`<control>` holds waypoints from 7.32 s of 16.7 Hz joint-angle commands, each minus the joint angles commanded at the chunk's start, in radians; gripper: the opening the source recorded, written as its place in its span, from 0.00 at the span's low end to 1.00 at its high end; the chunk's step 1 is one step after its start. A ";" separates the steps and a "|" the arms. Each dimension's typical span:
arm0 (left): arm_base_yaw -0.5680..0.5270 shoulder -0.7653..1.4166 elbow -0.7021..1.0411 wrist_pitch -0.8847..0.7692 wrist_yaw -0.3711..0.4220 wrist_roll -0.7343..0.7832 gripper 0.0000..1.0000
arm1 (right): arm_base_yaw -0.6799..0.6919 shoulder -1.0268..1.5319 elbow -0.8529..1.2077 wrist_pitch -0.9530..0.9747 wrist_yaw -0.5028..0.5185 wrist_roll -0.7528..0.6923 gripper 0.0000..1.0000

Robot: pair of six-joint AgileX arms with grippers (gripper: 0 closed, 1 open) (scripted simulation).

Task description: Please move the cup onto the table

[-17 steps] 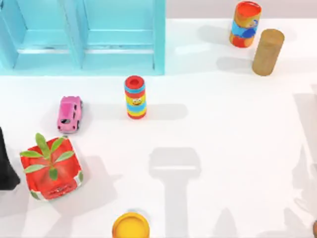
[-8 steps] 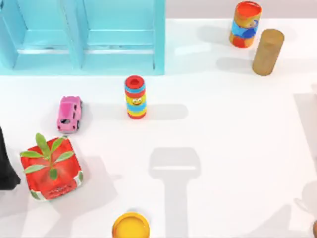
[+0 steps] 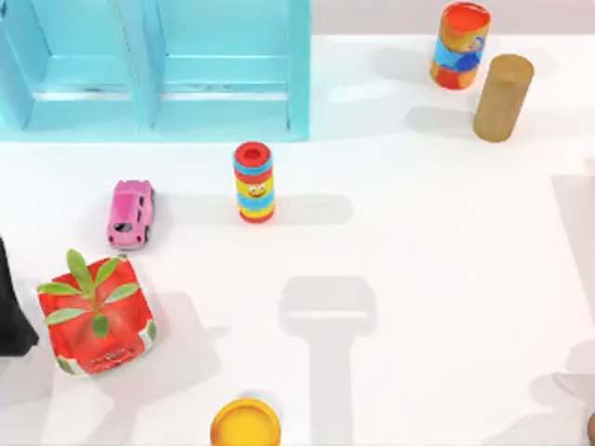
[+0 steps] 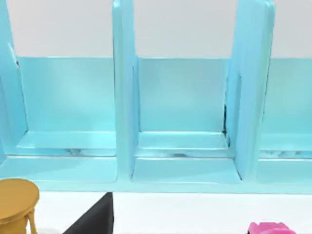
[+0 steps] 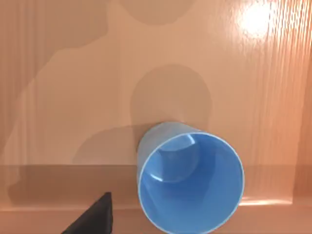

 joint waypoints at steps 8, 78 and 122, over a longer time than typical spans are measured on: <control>0.000 0.000 0.000 0.000 0.000 0.000 1.00 | -0.124 0.264 0.211 -0.218 -0.001 -0.136 1.00; 0.000 0.000 0.000 0.000 0.000 0.000 1.00 | 0.261 0.131 0.112 -0.234 -0.010 0.296 0.00; 0.000 0.000 0.000 0.000 0.000 0.000 1.00 | 1.243 0.634 0.374 0.055 -0.009 1.315 0.68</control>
